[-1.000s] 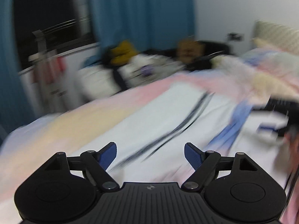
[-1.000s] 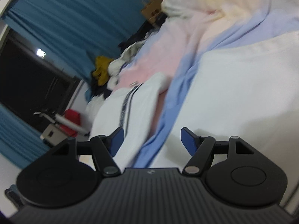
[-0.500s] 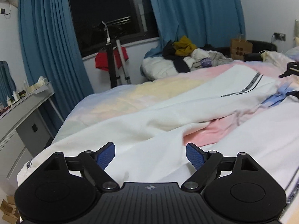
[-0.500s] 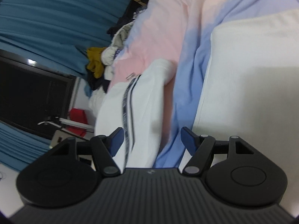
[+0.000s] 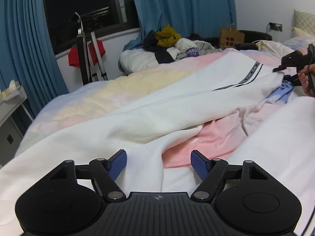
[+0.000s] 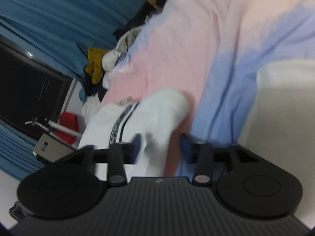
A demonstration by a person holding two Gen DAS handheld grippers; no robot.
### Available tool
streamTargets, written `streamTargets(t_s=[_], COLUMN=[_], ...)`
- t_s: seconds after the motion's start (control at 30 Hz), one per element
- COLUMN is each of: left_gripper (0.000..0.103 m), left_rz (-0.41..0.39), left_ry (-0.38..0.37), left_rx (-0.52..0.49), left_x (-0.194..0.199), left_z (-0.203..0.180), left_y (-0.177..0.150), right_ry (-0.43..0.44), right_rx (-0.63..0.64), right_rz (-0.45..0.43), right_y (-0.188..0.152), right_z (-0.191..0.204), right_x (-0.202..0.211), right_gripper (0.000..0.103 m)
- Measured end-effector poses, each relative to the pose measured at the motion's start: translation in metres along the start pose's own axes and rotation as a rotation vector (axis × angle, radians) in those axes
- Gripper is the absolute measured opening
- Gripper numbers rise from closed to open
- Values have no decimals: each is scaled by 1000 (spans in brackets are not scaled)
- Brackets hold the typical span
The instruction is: Fold clothes
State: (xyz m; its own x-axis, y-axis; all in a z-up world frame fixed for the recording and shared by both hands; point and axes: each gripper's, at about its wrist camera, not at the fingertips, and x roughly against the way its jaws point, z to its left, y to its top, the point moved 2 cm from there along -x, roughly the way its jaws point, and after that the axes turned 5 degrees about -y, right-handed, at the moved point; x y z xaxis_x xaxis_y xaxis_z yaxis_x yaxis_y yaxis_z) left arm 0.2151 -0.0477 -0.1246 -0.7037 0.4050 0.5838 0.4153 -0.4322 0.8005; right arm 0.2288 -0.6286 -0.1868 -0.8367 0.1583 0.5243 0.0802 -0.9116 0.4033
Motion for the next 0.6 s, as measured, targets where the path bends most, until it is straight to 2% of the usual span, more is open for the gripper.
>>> streamTargets(t_s=[0.07, 0.1, 0.17, 0.23, 0.37, 0.47, 0.6], left_gripper=[71, 68, 50, 7, 3, 3, 3], left_rz=[3, 4, 9, 9, -28, -94, -154], left_ry=[-22, -27, -32, -20, -29, -77, -168], left_rx=[-2, 3, 16, 21, 45, 98, 140], left_x=[-8, -12, -19, -24, -13, 10, 43], left_z=[-2, -3, -4, -3, 6, 19, 31], left_y=[2, 3, 5, 6, 6, 11, 12], right_ry=[-4, -4, -9, -15, 18, 65, 130], right_rx=[11, 24, 51, 80, 125, 97, 139], right_rz=[-25, -36, -44, -49, -50, -68, -173], right_y=[3, 3, 3, 4, 13, 20, 30], right_z=[0, 2, 6, 11, 19, 23, 41], right_x=[-3, -5, -4, -4, 2, 15, 42], right_gripper=[21, 17, 13, 12, 11, 10, 9])
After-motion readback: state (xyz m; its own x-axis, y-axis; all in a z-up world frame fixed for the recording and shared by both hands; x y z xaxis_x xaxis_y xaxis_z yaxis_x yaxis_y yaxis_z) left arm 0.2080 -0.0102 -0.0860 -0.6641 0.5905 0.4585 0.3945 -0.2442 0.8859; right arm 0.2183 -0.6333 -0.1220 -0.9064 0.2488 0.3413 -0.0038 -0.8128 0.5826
